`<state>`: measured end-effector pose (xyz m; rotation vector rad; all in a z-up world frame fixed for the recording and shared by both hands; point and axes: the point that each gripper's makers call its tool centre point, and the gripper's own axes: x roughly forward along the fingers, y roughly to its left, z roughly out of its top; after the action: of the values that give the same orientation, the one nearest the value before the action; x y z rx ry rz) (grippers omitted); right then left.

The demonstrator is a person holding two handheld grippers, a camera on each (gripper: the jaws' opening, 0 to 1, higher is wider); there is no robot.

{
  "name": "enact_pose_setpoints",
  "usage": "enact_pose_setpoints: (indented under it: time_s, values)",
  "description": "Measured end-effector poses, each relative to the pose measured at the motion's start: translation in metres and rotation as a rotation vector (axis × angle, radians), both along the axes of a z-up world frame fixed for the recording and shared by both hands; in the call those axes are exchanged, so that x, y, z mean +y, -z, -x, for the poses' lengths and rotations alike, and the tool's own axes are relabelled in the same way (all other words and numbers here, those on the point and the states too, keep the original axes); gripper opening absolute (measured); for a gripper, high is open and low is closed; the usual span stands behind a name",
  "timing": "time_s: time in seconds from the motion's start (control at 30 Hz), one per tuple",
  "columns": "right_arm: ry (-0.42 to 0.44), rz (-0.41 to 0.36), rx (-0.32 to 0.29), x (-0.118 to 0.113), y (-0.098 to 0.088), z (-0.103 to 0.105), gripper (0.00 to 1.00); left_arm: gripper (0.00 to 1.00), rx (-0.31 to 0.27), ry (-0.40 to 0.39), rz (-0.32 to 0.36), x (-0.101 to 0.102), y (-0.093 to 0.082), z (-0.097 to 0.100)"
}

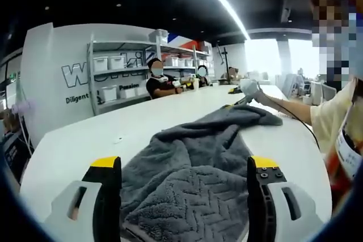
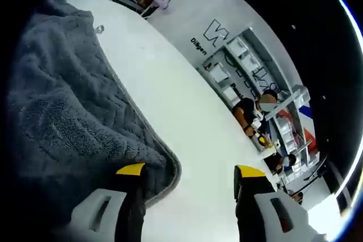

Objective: Fold the towel on the table until its edges align and the towel forms a compact rectangular stack.

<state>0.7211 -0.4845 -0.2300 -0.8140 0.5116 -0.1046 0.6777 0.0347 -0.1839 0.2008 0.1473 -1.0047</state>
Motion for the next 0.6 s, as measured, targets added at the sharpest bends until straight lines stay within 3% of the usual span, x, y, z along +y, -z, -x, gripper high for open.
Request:
enact_pose_setpoints:
  time_s: [0.13,0.27,0.6]
  values:
    - [0.005,-0.068,0.028,0.004,-0.004,0.010,0.85,0.90,0.002,0.000,-0.004,-0.001,0.002,0.001]
    - [-0.031,-0.177,0.009,0.019,-0.008,0.014,0.99,0.90,0.004,-0.002,-0.009,-0.001,0.003,0.000]
    - [-0.128,-0.303,-0.026,0.049,-0.021,0.021,0.99,0.90,0.005,-0.010,-0.013,0.001,0.003,-0.002]
